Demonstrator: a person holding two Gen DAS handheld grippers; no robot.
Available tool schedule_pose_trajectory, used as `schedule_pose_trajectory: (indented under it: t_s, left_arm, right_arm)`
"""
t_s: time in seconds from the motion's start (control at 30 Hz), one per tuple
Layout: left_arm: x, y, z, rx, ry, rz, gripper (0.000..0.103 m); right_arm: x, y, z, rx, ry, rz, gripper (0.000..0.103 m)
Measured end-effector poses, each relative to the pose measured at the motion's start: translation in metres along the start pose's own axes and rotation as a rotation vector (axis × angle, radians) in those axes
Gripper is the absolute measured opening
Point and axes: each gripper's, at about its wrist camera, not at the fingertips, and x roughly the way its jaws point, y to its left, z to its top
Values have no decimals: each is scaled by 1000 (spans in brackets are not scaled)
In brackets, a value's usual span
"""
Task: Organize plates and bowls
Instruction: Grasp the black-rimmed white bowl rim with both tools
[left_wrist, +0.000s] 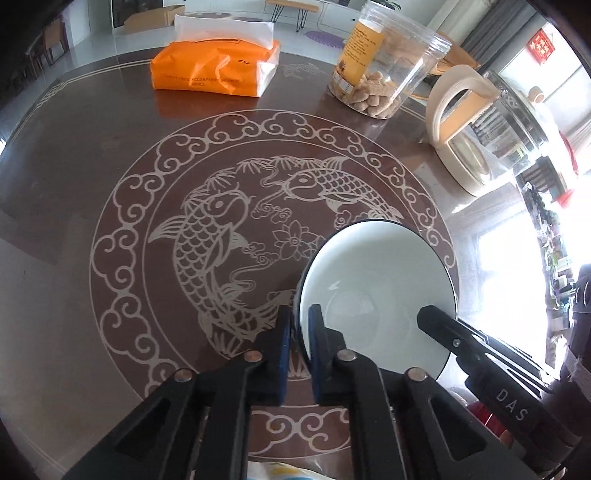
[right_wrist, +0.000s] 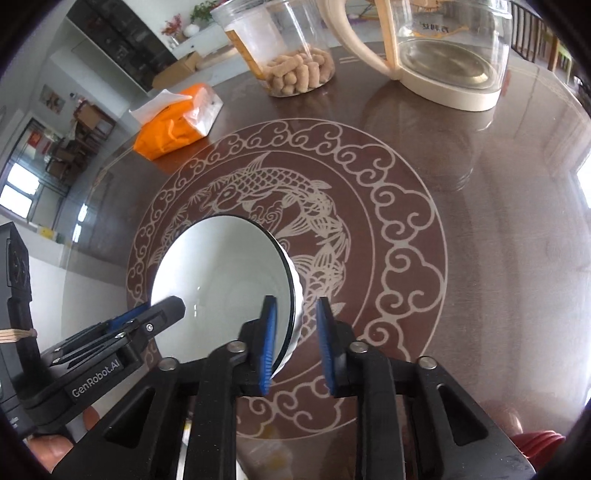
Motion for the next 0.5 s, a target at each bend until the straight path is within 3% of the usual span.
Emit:
schedule_pose_trajectory:
  t_s: [0.07,0.27,0.5]
  left_arm:
    - [-1,-5,-2,16,-10,34,6]
    - [-50,-3,-24,-7,-70,-29,8]
    - [-142,13,-96,-11,-184,24,9]
  right_arm:
    - [-1,4,-1,-16,-4,-19,14]
    - [-33,10,-6,-40,-53,23,14]
    - [-104,62,-50,-178,-81,98,14]
